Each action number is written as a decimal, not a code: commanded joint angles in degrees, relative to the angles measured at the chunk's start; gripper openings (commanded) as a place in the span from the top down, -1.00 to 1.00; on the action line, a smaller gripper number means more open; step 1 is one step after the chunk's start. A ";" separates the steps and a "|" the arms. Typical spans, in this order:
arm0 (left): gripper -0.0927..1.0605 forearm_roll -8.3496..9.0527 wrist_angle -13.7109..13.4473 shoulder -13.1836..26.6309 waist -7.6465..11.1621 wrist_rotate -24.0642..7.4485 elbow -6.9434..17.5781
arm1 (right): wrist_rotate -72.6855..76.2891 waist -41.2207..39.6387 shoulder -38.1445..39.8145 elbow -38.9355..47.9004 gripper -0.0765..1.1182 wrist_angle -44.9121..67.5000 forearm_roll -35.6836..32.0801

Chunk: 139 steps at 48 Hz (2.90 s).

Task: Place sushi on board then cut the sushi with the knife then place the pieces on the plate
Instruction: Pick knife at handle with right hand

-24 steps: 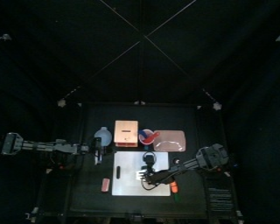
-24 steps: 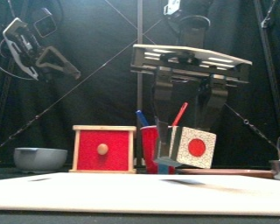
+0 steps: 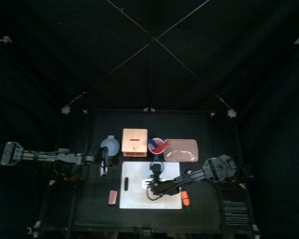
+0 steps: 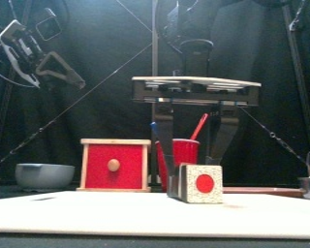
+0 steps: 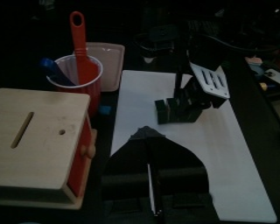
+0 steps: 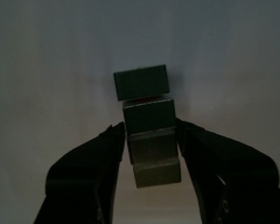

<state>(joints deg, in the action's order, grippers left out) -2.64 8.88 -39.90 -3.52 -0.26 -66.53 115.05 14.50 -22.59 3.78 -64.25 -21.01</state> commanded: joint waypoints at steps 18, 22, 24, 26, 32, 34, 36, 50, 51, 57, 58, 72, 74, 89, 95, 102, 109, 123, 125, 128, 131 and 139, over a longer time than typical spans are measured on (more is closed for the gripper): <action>0.87 0.18 0.26 0.00 -0.97 -0.09 0.35 | -19.16 -1.76 13.27 -2.02 -0.59 -4.66 -5.62; 0.87 0.18 0.26 0.00 -1.14 -0.09 0.44 | -27.42 -3.69 16.96 -2.20 -0.59 -5.80 -5.27; 0.87 0.18 0.26 0.00 -1.23 -0.09 0.35 | -32.70 -5.45 19.16 -2.46 -0.59 -5.98 -4.66; 0.87 0.18 0.26 0.00 -1.32 -0.09 0.35 | -37.09 -6.94 20.65 -2.81 -0.59 -5.98 -4.13; 0.87 0.09 0.26 0.00 -1.32 0.00 0.18 | -49.83 -12.39 24.52 -4.66 -0.59 -6.50 0.62; 0.87 0.09 0.26 0.00 -1.41 0.00 0.09 | -54.40 -14.50 25.49 -5.54 -0.59 -6.94 2.64; 0.87 0.09 0.26 0.00 -1.32 0.00 0.09 | -58.71 -16.79 26.10 -6.50 -0.59 -7.73 4.83; 0.87 0.00 0.26 0.00 -2.29 0.09 0.09 | -90.26 -34.98 24.79 -13.71 -0.59 -17.40 22.85; 0.87 0.00 0.26 0.00 -2.46 0.09 0.09 | -91.93 -35.95 24.52 -13.80 -0.59 -17.84 23.73; 0.87 -0.09 0.26 0.00 -2.90 0.09 0.00 | -100.63 -40.69 22.06 -13.54 -0.59 -20.48 27.86; 0.87 -0.09 0.26 0.00 -2.90 0.09 0.00 | -101.87 -41.31 21.62 -13.45 -0.59 -20.74 28.48; 0.87 -0.18 0.26 0.00 -4.83 0.18 -0.09 | -111.71 -47.64 14.77 -12.04 -0.59 -22.06 39.11; 0.87 -0.18 0.26 0.00 -4.92 0.18 -0.18 | -112.94 -47.99 13.97 -12.13 -0.59 -22.32 40.08; 0.87 -0.18 0.26 0.00 -5.80 0.18 -1.23 | -114.52 -49.31 10.81 -11.87 -0.59 -23.55 40.08; 0.87 -0.18 0.26 0.09 -6.15 0.18 -1.49 | -114.43 -49.31 10.20 -11.69 -0.59 -23.73 39.81; 0.87 -0.18 0.26 0.00 -6.59 0.09 -1.58 | -114.43 -48.96 9.05 -10.90 -0.59 -23.73 40.17; 0.87 -0.18 0.26 0.00 -6.59 0.18 -1.67 | -114.52 -48.96 8.70 -9.93 -0.59 -23.73 40.17; 0.87 -0.18 0.26 0.00 -6.86 0.18 -1.85 | -114.52 -48.78 8.44 -8.53 -0.59 -23.64 41.92; 0.87 -0.18 0.26 0.00 -6.86 0.18 -1.85 | -114.52 -48.60 8.26 -8.44 -0.59 -23.64 41.92; 0.87 -0.18 0.26 0.00 -6.86 0.18 -1.93 | -114.61 -48.16 7.91 -8.35 -0.59 -23.64 42.19; 0.87 -0.18 0.26 0.00 -6.86 0.18 -1.85 | -114.61 -48.16 7.65 -8.35 -0.58 -23.64 42.19; 0.87 -0.18 0.26 0.00 -6.86 0.18 -2.02 | -114.61 -48.34 7.56 -8.61 -0.53 -23.47 42.28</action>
<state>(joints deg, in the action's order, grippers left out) -2.72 8.88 -39.99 -10.20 -0.18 -69.17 0.62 -33.66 -16.52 -3.96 -87.80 20.83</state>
